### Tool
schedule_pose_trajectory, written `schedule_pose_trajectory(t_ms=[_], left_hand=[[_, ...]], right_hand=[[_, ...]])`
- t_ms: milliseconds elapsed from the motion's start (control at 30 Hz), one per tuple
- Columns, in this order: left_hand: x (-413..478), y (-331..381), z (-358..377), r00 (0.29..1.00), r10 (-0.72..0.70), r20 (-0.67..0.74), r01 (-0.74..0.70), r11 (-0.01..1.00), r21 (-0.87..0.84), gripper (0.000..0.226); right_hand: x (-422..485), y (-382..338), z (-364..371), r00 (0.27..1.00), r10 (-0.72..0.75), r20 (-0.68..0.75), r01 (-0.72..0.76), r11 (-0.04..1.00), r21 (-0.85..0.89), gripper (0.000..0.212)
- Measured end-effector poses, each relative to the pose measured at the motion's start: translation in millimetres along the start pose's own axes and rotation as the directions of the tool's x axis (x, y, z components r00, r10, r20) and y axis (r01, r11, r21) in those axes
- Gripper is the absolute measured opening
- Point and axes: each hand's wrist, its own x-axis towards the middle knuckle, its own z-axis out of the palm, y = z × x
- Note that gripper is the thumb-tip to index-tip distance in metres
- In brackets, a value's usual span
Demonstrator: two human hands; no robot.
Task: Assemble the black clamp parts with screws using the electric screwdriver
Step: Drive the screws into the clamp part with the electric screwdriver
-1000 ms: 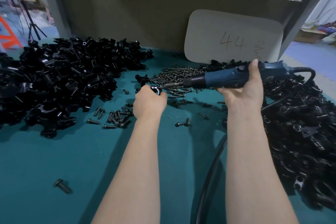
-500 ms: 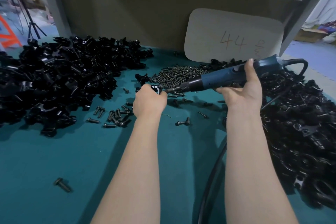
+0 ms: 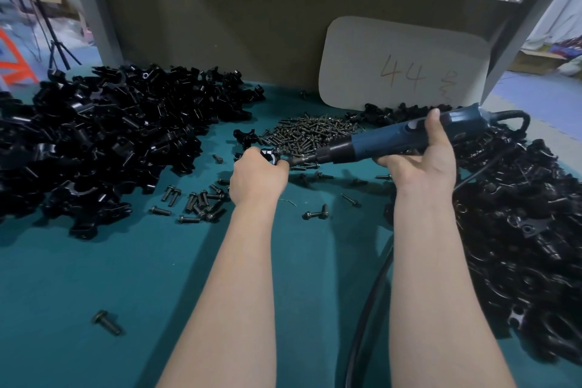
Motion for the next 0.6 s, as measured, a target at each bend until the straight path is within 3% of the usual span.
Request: schedule_pose_trajectory(t_ms=[367,600], left_hand=[[0.0,-1.0,0.8,1.000,0.008,-0.005,-0.008,1.000,-0.002,0.021],[-0.2,-1.2,0.8,1.000,0.007,-0.008,-0.007,1.000,0.014,0.021]], right_hand=[[-1.2,-2.2,0.0,1.000,0.007,0.015,-0.007,0.999,-0.035,0.057],[1.4,-2.0,-2.6,0.998,-0.010,0.060,0.014,0.998,-0.058,0.063]])
